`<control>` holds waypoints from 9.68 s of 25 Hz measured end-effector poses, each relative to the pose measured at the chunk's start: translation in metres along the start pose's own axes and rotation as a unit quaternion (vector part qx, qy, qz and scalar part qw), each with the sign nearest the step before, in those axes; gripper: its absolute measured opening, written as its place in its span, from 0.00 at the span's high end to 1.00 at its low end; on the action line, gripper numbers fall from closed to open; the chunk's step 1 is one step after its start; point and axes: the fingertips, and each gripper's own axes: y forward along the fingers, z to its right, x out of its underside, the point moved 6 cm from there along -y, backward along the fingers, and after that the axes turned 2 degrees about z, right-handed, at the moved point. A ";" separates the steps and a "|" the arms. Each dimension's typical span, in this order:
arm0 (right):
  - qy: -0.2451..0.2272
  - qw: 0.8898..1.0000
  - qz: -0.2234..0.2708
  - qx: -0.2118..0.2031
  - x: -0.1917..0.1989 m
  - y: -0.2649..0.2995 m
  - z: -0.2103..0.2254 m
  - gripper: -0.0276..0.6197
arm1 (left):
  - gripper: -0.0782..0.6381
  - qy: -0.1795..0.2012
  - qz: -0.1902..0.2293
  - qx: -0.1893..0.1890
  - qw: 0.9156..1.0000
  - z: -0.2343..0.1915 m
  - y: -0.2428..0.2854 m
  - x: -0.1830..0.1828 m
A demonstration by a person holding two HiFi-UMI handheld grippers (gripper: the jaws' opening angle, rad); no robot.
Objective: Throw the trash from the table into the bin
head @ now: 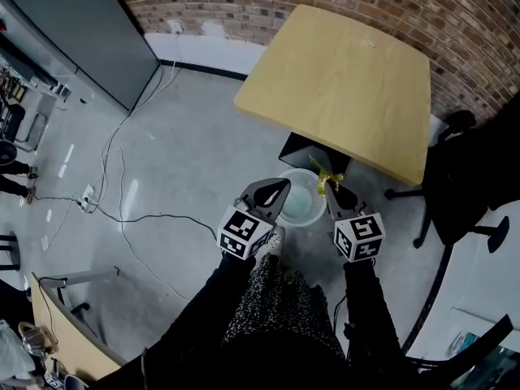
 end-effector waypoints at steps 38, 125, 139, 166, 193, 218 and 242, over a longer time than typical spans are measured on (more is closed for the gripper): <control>0.065 0.989 -0.134 -0.006 0.188 0.092 0.025 0.93 | 0.89 -0.023 -0.074 0.041 0.996 -0.037 0.073 0.132; 0.002 0.989 0.059 0.132 -0.158 0.060 0.117 0.94 | 0.89 0.074 0.057 0.065 0.993 -0.081 0.119 -0.158; -0.001 0.992 0.061 0.110 -0.182 0.097 0.218 0.94 | 0.89 0.067 0.054 0.036 0.996 -0.102 0.208 -0.179; -0.012 0.996 0.039 0.073 -0.207 0.186 0.376 0.93 | 0.89 0.049 0.047 -0.005 0.998 -0.140 0.359 -0.213; -0.018 0.996 -0.041 0.072 -0.160 0.308 0.440 0.57 | 0.89 0.045 -0.010 -0.039 0.998 -0.171 0.383 -0.183; -0.063 0.991 -0.090 0.075 -0.172 0.293 0.433 0.93 | 0.89 0.041 0.007 -0.050 0.998 -0.167 0.358 -0.188; -0.060 0.985 0.000 0.159 -0.208 0.172 0.310 0.93 | 0.89 0.048 0.062 -0.004 0.997 -0.140 0.241 -0.194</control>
